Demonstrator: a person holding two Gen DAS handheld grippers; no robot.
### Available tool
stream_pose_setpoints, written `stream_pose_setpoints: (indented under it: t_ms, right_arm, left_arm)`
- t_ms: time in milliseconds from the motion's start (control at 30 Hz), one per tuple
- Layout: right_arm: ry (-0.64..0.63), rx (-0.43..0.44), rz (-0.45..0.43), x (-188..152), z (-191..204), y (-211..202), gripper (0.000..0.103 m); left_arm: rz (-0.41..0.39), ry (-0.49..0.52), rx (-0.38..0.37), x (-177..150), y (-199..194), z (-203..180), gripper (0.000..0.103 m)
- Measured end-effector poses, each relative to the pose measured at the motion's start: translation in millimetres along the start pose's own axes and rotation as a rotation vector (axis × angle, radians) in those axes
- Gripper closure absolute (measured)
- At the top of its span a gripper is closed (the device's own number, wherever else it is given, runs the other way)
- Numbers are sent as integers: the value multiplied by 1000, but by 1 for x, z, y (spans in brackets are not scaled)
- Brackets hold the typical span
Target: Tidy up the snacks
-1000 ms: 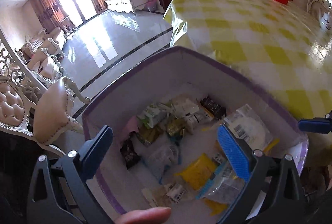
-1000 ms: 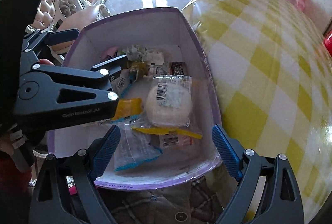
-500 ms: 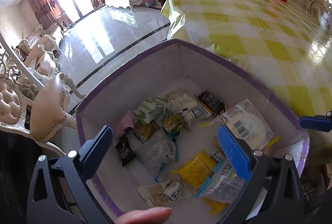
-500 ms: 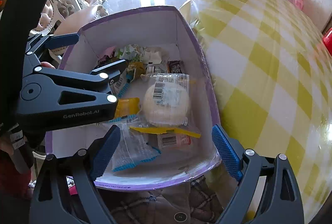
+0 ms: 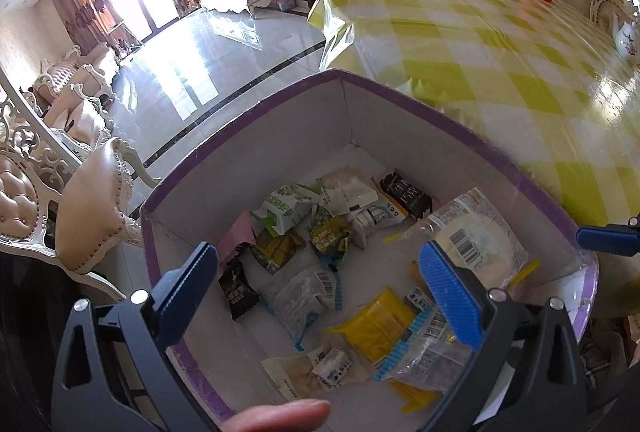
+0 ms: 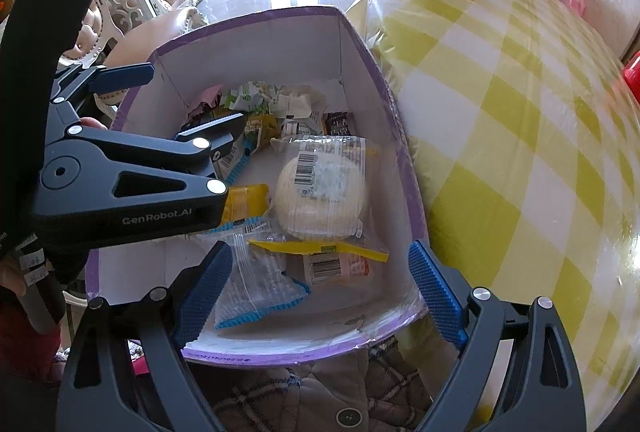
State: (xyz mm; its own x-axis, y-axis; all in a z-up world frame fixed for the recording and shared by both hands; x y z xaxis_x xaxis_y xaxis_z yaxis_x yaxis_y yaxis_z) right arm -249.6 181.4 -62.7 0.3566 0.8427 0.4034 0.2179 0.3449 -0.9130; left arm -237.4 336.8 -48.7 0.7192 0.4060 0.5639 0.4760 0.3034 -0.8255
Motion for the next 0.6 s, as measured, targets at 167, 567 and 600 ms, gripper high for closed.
stream_pose_setpoints:
  t_ms: [167, 567, 600]
  right_arm:
    - [0, 0, 3, -1, 1, 1, 16]
    - [-4, 5, 13, -5, 2, 3, 16]
    - [-5, 5, 14, -5, 3, 3, 16]
  left_arm:
    - [3, -2, -2, -1, 1, 0, 2]
    - [24, -14, -8, 0, 7, 4, 2]
    - [29, -17, -10, -1, 8, 5, 2]
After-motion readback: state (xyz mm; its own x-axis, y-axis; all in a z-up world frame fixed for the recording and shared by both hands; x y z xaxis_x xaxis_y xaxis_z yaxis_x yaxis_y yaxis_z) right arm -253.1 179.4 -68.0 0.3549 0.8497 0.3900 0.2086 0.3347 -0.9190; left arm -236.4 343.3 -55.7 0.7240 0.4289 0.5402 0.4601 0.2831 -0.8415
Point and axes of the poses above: each gripper's, at about its wrist camera, not at the fingertips, and y roughly the way its jaws point, z to its left, x to its top, the point moved 8 cm from there along y, roughly the way its jaws point, and after that the axes turned 15 degrees about -y, right-handed, at the moved point
